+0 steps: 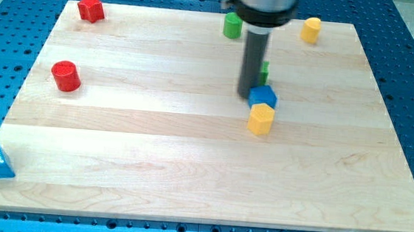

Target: Move the blue cube to the bottom right of the green star

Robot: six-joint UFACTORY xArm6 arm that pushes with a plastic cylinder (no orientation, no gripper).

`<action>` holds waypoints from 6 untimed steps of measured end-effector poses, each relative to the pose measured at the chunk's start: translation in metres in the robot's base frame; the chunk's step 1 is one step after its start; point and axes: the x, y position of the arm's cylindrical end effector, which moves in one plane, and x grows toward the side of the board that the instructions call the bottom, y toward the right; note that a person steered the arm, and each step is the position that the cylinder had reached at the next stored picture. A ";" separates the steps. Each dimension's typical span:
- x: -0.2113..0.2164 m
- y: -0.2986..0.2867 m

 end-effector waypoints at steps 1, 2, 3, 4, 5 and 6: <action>0.009 -0.054; 0.036 -0.011; 0.024 0.043; 0.017 0.095; 0.014 0.114; -0.036 0.104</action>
